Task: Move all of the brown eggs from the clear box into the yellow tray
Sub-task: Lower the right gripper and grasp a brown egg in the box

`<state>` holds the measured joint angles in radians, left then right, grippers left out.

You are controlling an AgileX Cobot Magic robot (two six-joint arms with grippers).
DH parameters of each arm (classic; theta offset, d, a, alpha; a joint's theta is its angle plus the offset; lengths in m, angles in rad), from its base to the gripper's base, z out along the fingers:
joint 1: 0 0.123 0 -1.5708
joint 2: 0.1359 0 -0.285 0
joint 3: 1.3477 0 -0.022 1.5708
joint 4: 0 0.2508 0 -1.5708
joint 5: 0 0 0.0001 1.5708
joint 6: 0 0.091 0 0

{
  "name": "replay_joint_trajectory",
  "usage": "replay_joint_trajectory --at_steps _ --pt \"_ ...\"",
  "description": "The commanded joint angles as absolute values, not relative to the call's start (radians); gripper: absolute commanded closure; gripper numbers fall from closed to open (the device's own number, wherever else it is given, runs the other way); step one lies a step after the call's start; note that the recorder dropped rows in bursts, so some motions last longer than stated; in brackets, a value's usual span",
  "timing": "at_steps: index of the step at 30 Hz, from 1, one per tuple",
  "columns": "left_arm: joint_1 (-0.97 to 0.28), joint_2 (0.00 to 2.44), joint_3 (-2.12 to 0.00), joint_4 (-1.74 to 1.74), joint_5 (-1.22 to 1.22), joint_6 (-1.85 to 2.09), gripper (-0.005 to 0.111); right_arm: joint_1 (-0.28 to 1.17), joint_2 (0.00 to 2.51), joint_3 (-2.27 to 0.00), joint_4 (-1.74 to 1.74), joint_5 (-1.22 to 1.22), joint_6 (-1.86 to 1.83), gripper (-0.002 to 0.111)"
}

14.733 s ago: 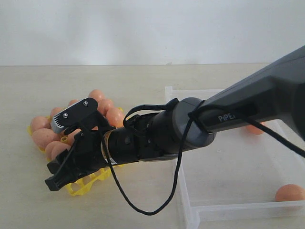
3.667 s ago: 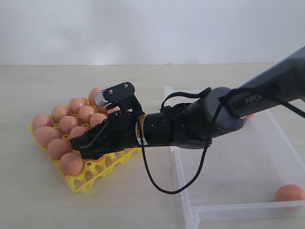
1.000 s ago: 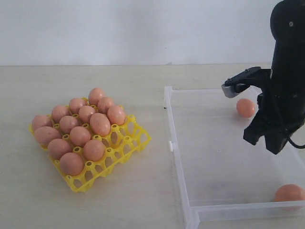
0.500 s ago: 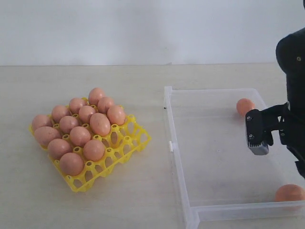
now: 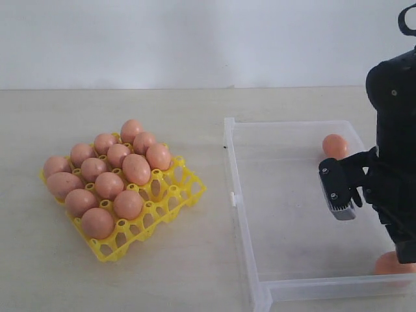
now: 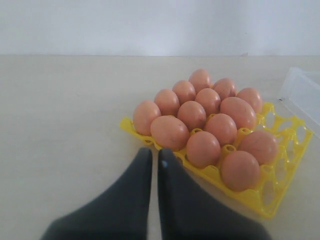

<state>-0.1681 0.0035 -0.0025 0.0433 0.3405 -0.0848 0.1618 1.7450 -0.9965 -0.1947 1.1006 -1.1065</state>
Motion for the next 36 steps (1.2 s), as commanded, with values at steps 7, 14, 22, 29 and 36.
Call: replay_joint_trajectory --at_steps 7,14,22,29,36 --pt "-0.173 0.0 0.0 0.041 0.337 -0.086 0.103 0.161 1.858 -0.997 -0.188 1.092 -1.127 0.05" --pt "-0.173 0.0 0.0 0.041 0.337 -0.086 0.103 0.161 1.887 -0.997 -0.188 0.997 -1.162 0.066" --pt "-0.173 0.0 0.0 0.041 0.337 -0.086 0.103 0.161 1.883 -0.999 -0.075 0.992 -1.031 0.108" --pt "-0.173 0.0 0.0 0.041 0.337 -0.086 0.103 0.161 1.816 -0.999 0.041 0.88 -0.79 0.108" --pt "-0.173 0.0 0.0 0.041 0.337 -0.086 0.103 0.161 1.689 -0.999 0.175 0.777 -0.724 0.108"
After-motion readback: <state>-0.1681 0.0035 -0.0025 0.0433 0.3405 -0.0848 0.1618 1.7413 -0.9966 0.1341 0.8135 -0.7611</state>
